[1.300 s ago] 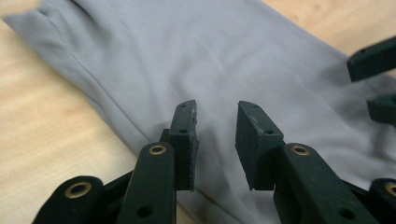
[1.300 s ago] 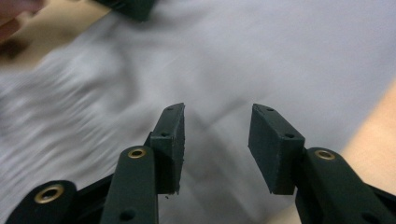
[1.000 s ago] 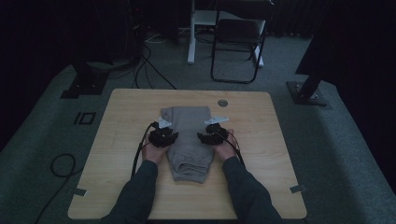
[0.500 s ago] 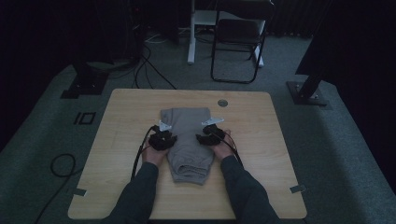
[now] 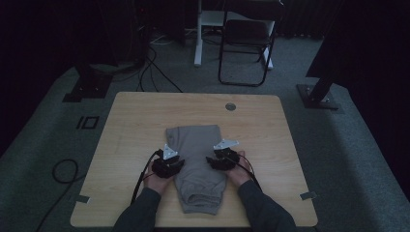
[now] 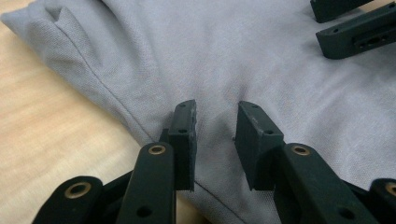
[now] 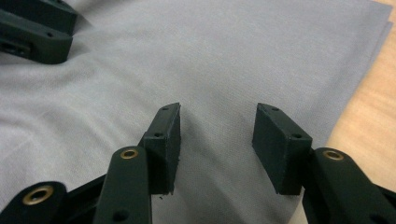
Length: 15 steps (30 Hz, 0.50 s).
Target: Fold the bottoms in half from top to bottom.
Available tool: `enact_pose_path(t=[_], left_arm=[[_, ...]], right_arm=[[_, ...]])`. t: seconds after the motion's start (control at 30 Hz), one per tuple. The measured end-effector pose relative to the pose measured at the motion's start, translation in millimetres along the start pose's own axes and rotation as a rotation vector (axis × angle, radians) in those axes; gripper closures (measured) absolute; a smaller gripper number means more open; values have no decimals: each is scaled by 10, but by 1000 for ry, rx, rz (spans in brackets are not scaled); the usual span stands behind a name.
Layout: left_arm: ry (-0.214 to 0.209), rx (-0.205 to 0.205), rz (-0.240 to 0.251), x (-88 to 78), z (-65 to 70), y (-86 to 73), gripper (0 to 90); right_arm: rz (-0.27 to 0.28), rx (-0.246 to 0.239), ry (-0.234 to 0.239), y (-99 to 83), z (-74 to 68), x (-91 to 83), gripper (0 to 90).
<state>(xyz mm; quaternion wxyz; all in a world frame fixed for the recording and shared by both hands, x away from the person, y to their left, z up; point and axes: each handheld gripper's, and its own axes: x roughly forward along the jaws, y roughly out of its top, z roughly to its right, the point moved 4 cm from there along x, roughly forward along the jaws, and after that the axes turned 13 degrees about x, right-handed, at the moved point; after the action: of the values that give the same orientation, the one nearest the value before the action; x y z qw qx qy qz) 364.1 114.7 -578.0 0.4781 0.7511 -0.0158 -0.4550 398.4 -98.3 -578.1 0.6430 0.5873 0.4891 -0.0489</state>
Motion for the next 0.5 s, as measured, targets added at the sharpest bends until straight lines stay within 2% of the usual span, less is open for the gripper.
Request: enact_pose_path(t=[0.1,0.2,0.27,0.37,0.43,0.5], left_arm=[[0,6,-2,-36,-10,19,679],[42,-3,28,-75,-147,108,676],[91,-14,41,-75,-308,197,676],[150,-65,38,14,-606,334,689],[173,-88,26,93,-742,394,700],[174,-121,6,206,-884,451,699]], right_arm=[[-8,-10,11,-62,-40,-59,522],[-10,-16,25,-91,-46,-85,523],[-11,-14,29,-87,-38,-84,525],[-5,-10,31,-83,-37,-77,526],[-4,-10,33,-85,-35,-78,527],[-5,-11,35,-85,-28,-79,531]])
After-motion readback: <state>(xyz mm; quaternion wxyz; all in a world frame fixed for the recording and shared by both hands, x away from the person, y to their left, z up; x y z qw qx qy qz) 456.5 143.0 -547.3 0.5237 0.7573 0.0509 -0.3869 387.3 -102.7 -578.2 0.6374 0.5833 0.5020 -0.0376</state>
